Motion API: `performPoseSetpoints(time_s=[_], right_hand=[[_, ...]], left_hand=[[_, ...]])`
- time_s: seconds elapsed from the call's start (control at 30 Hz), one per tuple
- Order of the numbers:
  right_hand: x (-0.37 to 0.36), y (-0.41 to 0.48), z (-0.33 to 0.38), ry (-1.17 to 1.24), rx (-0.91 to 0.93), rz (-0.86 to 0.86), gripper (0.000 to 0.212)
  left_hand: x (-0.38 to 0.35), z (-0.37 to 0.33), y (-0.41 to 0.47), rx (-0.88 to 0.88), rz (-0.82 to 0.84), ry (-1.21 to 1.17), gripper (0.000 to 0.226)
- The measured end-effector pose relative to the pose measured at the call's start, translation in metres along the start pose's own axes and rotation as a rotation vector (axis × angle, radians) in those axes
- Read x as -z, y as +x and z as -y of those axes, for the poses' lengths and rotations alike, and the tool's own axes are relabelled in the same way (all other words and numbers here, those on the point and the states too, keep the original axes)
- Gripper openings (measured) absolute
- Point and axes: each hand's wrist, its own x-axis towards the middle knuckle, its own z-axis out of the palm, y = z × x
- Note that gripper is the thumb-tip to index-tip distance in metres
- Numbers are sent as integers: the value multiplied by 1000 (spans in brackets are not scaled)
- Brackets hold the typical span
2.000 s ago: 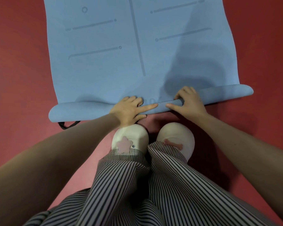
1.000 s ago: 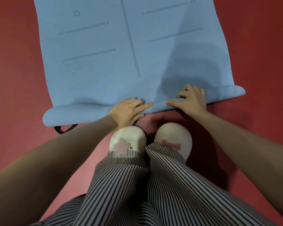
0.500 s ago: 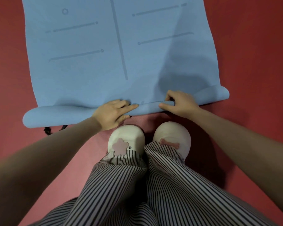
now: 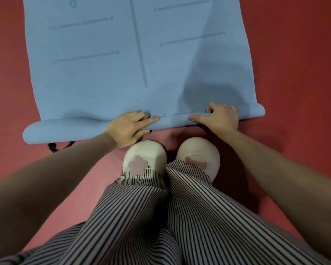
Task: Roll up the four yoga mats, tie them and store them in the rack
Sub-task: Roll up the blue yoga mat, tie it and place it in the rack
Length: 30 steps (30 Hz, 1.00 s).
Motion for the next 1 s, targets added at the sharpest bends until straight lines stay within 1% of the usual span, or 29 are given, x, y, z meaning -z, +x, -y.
performPoseSetpoints(time_s=[0.1,0.17,0.2,0.3,0.4,0.5,0.6,0.67,0.73,0.77,0.83,0.93,1.0], right_hand=[[10,13,3,-22,13,93,62],[13,18,6,-21,29,124,61],[12,19,6,-21,42,114,59],[3,13,1,-3,119,4,48],[-6,3,-5,17,146,-51,55],[-5,9,-5,-61,149,-27,59],[1,23,-5,-100,194,73,47],[4,24,-12,-100,267,103,59],[4,23,-18,-29,314,71,69],[4,22,-19,-5,319,49,68],[4,22,-16,25,302,4,58],[3,24,-11,55,278,-27,43],[3,24,-10,31,274,-23,32]], left_hand=[[3,0,2,-1,13,2,53],[6,1,4,3,30,0,56],[7,2,4,5,37,5,56],[7,2,5,10,35,20,57],[6,1,3,12,25,19,57],[7,2,3,30,21,-1,58],[8,3,4,56,25,-43,60],[6,4,5,59,23,-64,59],[4,6,4,60,17,-82,57],[4,7,3,65,14,-87,56],[6,7,3,71,13,-66,56],[7,-1,2,54,-3,114,52],[5,-7,-1,74,-21,222,47]])
